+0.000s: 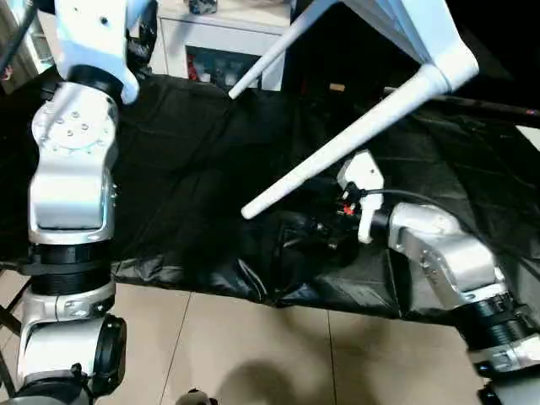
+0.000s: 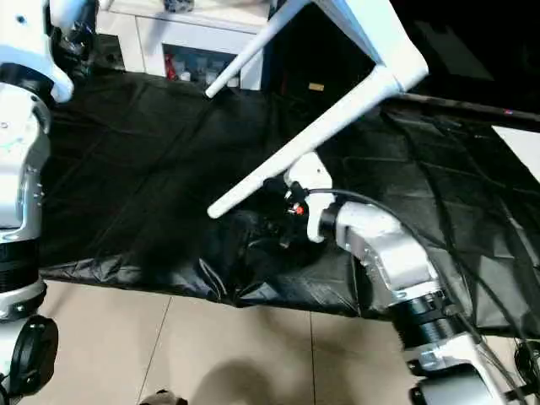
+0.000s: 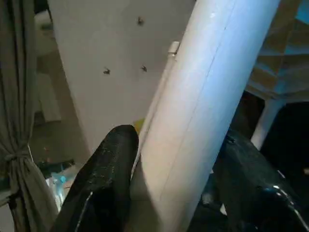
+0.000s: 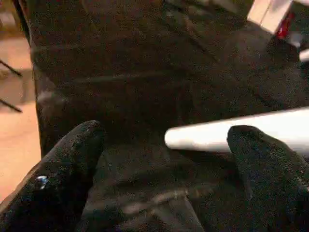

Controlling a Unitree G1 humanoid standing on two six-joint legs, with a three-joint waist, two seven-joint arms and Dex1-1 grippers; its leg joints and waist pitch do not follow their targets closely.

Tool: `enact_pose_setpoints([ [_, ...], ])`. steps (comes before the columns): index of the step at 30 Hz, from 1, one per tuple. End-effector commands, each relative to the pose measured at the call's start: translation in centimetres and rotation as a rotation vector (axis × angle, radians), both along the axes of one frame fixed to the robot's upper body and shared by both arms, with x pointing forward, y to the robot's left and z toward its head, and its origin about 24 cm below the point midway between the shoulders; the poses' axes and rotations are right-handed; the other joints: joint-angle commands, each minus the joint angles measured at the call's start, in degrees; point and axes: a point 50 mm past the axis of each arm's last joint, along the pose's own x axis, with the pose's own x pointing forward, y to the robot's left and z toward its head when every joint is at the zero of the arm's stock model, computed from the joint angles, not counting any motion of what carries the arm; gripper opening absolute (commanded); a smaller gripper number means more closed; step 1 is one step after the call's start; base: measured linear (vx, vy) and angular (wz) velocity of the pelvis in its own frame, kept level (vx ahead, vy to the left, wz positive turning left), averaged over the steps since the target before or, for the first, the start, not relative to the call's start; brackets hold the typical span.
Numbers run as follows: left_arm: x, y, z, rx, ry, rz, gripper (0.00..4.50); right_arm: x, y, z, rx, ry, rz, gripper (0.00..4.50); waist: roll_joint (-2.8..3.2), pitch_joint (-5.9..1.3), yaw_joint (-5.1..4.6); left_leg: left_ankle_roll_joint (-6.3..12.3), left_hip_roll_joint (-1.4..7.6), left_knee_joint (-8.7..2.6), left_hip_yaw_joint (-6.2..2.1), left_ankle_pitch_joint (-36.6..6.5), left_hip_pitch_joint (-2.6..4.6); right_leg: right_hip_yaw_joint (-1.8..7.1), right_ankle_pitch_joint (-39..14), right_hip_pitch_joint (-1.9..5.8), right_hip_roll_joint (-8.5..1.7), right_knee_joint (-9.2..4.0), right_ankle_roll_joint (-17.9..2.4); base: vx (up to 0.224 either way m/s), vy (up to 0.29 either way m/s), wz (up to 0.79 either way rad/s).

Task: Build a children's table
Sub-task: Flip table

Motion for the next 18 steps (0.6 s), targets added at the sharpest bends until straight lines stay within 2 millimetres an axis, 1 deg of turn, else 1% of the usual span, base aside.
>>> enact_pose_setpoints([
  [1, 0.6, -0.3, -1.4, -0.031, 0.067, -0.028, 2.3, 0.0, -1.2, -1.4, -0.054, 0.071, -0.071, 4.5, 0.26, -3.3, -0.44, -4.74, 1.42, -4.56, -1.31, -20.39, 2.45, 1.79, -19.01, 0.09, -2.91, -6.02, -6.78, 0.0, 0.0, 0.0],
  [3, 0.5, -0.3, -1.3, -0.023, 0.062, -0.032, 2.27, 1.2, -2.0, -1.7, -0.058, 0.049, -0.211, 4.5, 0.18, -3.49, -0.59, -5.19, 1.4, -4.6, -1.39, -19.32, 2.18, 1.71, -17.82, 0.11, -3.01, -5.81, -7.09, 0.0, 0.0, 0.0],
  [4, 0.5, -0.3, -1.3, -0.023, 0.062, -0.032, 2.26, 1.2, -2.0, -1.7, -0.058, 0.049, -0.211, 4.5, 0.16, -3.48, -0.73, -5.33, 1.31, -4.61, -1.33, -19.36, 2.15, 1.68, -17.72, 0.02, -2.89, -5.81, -7.27, 0.0, 0.0, 0.0],
  [5, 0.5, -0.3, -1.3, -0.018, 0.06, -0.033, 2.24, 2.4, -2.8, -1.6, -0.021, 0.046, -0.368, 4.5, 0.07, -3.54, -0.71, -5.39, 1.36, -4.51, -1.24, -18.73, 2.22, 1.74, -16.58, -0.05, -2.96, -5.67, -7.54, 0.0, 0.0, 0.0],
  [6, 0.5, -0.3, -1.3, -0.016, 0.061, -0.033, 2.23, 2.9, -3.1, -1.6, -0.009, 0.056, -0.428, 4.5, -0.2, -3.59, -0.98, -5.32, 1.21, -4.52, -1.21, -18.37, 1.98, 1.69, -16.39, 0.05, -2.86, -5.53, -7.76, 0.0, 0.0, 0.0],
  [7, 0.5, -0.3, -1.3, -0.015, 0.061, -0.032, 2.22, 3.2, -3.3, -1.7, -0.003, 0.062, -0.466, 4.5, -0.18, -3.76, -0.87, -5.51, 1.24, -4.51, -1.27, -17.65, 2.04, 1.52, -16.05, 0.21, -2.86, -5.37, -7.82, 0.0, 0.0, 0.0],
  [9, 0.5, -0.2, -1.3, -0.013, 0.06, -0.032, 2.2, 3.5, -3.4, -1.6, 0.006, 0.064, -0.494, 4.5, 0.07, -3.68, -0.76, -5.43, 1.36, -4.37, -1.04, -17.44, 2.38, 1.69, -14.27, -0.08, -2.72, -5.28, -7.81, 0.0, 0.0, 0.0],
  [10, 0.5, -0.2, -1.3, -0.011, 0.058, -0.031, 2.19, 3.7, -3.4, -1.4, 0.044, 0.061, -0.51, 4.5, -0.28, -3.67, -0.68, -5.23, 1.36, -4.42, -0.98, -16.94, 2.21, 1.68, -13.29, 0.16, -2.68, -5.24, -7.65, 0.0, 0.0, 0.0],
  [11, 0.5, -0.2, -1.3, -0.011, 0.058, -0.031, 2.19, 3.7, -3.3, -1.4, 0.048, 0.06, -0.511, 4.5, -0.19, -3.74, -0.59, -5.14, 1.36, -4.39, -0.97, -16.53, 2.21, 1.69, -12.76, 0.18, -2.79, -5.1, -7.68, 0.0, 0.0, 0.0],
  [12, 0.4, -0.2, -1.2, -0.007, 0.055, -0.032, 2.19, 4.1, -2.6, -0.6, 0.199, 0.042, -0.483, 4.5, -0.08, -3.86, -0.63, -4.84, 1.38, -4.36, -0.95, -16.25, 2.12, 1.7, -11.69, 0.3, -2.93, -5.01, -7.76, 0.0, 0.0, 0.0],
  [13, 0.4, -0.1, -1.2, -0.006, 0.054, -0.032, 2.17, 4.3, -2.3, -0.3, 0.261, 0.036, -0.475, 4.5, -0.2, -3.89, -0.77, -4.59, 1.41, -4.43, -0.99, -16.12, 1.97, 1.65, -11.09, 0.38, -2.95, -4.95, -7.91, 0.0, 0.0, 0.0],
  [14, 0.3, -0.1, -1.3, -0.003, 0.054, -0.031, 2.17, 4.6, -1.9, 0.2, 0.37, 0.032, -0.466, 4.5, -0.07, -3.95, -0.85, -4.15, 1.49, -4.43, -1.01, -16.15, 1.98, 1.65, -10.44, 0.34, -3.04, -4.85, -8.33, 0.0, 0.0, 0.0],
  [15, 0.3, 0.0, -1.3, 0.001, 0.055, -0.028, 2.16, 4.9, -1.7, 0.2, 0.401, 0.045, -0.468, 4.5, -0.05, -4.02, -0.82, -3.94, 1.5, -4.39, -1.02, -15.4, 2.0, 1.58, -9.48, 0.45, -2.93, -4.74, -8.55, 0.0, 0.0, 0.0],
  [16, 0.3, 0.0, -1.3, 0.002, 0.055, -0.027, 2.14, 5.2, -1.5, -0.1, 0.4, 0.051, -0.483, 4.5, 0.0, -3.98, -0.87, -3.78, 1.52, -4.42, -0.93, -14.26, 2.0, 1.54, -8.07, 0.38, -2.75, -4.59, -9.1, 0.0, 0.0, 0.0],
  [17, 0.3, 0.0, -1.3, 0.002, 0.055, -0.027, 2.14, 5.4, -1.4, -0.2, 0.396, 0.048, -0.492, 4.5, 0.09, -4.06, -0.86, -3.88, 1.55, -4.32, -0.86, -13.79, 2.1, 1.53, -7.52, 0.29, -2.79, -4.44, -9.57, 0.0, 0.0, 0.0],
  [18, 0.3, 0.0, -1.3, 0.002, 0.055, -0.027, 2.13, 5.6, -1.3, -0.2, 0.391, 0.042, -0.5, 4.5, 0.1, -4.01, -0.71, -3.98, 1.46, -4.27, -0.71, -13.0, 2.13, 1.54, -6.78, 0.4, -2.64, -4.46, -9.82, 0.0, 0.0, 0.0],
])
